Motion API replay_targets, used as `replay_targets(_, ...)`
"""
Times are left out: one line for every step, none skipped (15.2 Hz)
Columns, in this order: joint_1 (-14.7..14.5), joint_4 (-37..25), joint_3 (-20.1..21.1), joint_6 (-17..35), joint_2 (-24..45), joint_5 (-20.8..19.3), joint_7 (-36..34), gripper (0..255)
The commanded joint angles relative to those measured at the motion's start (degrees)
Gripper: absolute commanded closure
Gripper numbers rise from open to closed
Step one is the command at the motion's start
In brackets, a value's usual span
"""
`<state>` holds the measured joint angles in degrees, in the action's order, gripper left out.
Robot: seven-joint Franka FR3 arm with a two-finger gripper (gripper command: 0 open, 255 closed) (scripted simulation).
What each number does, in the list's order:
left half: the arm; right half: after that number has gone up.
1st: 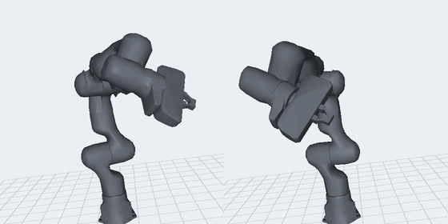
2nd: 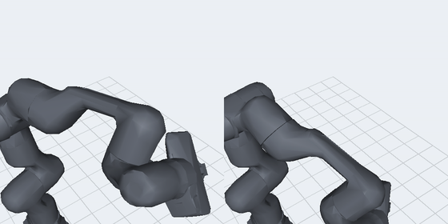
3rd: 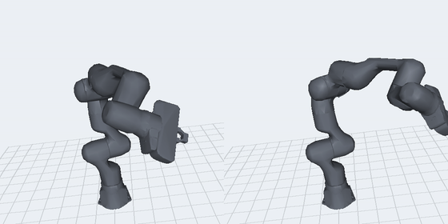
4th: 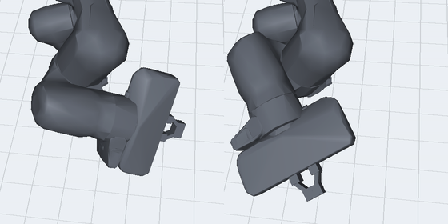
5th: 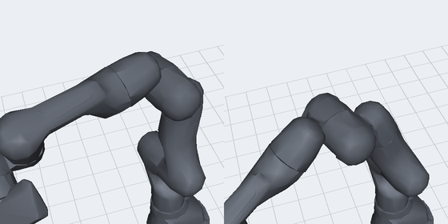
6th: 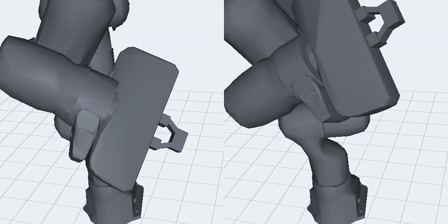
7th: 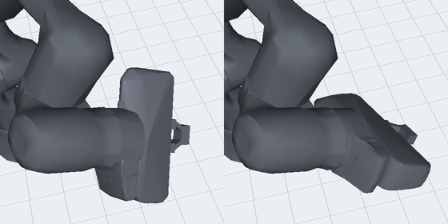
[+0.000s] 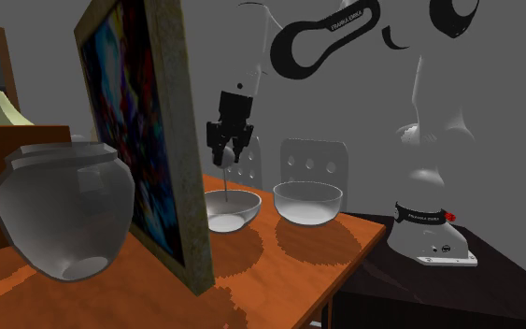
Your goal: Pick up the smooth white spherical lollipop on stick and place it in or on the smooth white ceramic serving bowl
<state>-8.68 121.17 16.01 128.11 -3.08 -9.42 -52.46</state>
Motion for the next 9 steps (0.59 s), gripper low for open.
replay_targets(0.0, 0.03, 0.01, 0.07, 0.01, -0.02, -0.03, 255)
replay_targets(0.0, 0.03, 0.01, 0.07, 0.01, -0.02, -0.03, 255)
replay_targets(0.0, 0.03, 0.01, 0.07, 0.01, -0.02, -0.03, 255)
replay_targets(0.0, 0.03, 0.01, 0.07, 0.01, -0.02, -0.03, 0)
replay_targets(0.0, 0.03, 0.01, 0.07, 0.01, -0.02, -0.03, 0)
replay_targets(0.0, 0.03, 0.01, 0.07, 0.01, -0.02, -0.03, 0)
replay_targets(0.0, 0.03, 0.01, 0.07, 0.01, -0.02, -0.03, 0)
replay_targets(0.0, 0.03, 0.01, 0.07, 0.01, -0.02, -0.03, 0)
replay_targets(0.0, 0.03, 0.01, 0.07, 0.01, -0.02, -0.03, 0)
